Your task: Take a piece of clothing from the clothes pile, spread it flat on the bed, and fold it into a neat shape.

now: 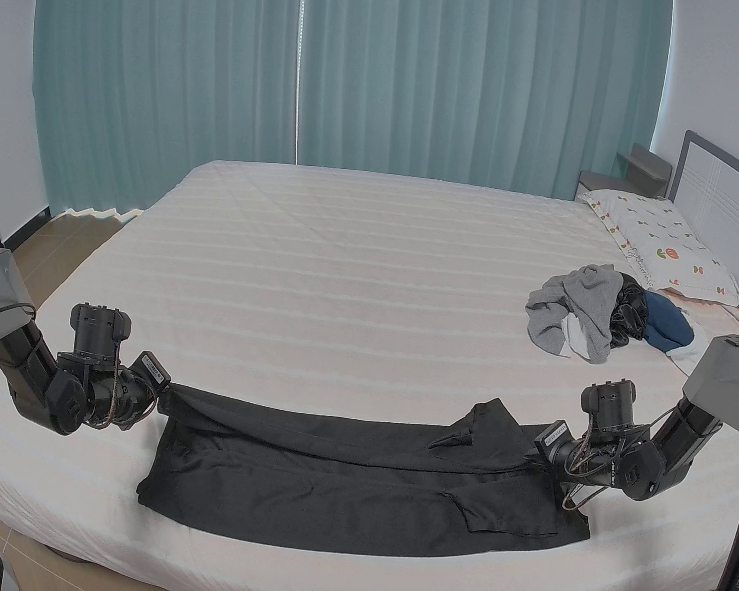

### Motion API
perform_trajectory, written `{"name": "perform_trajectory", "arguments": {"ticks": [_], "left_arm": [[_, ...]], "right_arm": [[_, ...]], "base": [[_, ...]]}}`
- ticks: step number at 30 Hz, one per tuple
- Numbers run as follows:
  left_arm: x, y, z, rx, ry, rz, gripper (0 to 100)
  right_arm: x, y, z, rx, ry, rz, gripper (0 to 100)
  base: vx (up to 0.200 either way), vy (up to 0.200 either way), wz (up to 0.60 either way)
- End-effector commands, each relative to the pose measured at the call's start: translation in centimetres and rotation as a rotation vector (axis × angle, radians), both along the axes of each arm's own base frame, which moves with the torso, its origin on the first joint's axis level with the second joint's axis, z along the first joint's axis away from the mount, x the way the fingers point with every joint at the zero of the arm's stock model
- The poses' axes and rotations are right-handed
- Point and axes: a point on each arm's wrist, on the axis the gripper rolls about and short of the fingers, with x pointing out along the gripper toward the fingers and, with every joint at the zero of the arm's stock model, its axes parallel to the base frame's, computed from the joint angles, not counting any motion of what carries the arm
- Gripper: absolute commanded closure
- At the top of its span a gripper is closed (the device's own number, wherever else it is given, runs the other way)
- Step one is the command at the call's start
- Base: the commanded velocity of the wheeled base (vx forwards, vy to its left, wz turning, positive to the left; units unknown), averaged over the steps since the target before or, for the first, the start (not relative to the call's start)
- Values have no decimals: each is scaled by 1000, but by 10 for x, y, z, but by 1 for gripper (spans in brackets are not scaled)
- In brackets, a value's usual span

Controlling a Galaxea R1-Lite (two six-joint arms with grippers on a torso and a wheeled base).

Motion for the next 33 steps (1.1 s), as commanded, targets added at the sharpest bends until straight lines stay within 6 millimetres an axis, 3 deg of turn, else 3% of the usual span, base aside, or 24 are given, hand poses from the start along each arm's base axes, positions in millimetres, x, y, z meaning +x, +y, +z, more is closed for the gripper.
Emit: {"name": "perform_trajectory", "arguments": {"ticks": [1, 7, 10, 15, 19, 25, 33], "left_arm": [[0, 0, 0, 0, 0, 0, 100], [3, 0, 3, 0, -14, -2, 100], [16, 0, 14, 2, -65, -4, 100], [47, 5, 43, 4, -195, 17, 100], [50, 14, 49, -1, -243, 83, 100], [39, 12, 9, 12, -135, 64, 100], [2, 13, -25, 198, 33, -83, 100]], "right_arm": [[0, -1, 0, 0, 1, -3, 100], [7, -4, 10, 9, -41, -16, 100], [21, -5, 23, 23, -101, -23, 100], [58, -14, 61, 54, -288, -90, 100], [63, -15, 81, 72, -377, -128, 100], [43, -19, 48, -11, -265, -76, 100], [13, -20, 17, -99, -132, 13, 100]], "base": [[0, 0, 0], [0, 0, 0], [0, 0, 0], [0, 0, 0], [0, 0, 0], [0, 0, 0], [0, 0, 0]]}}
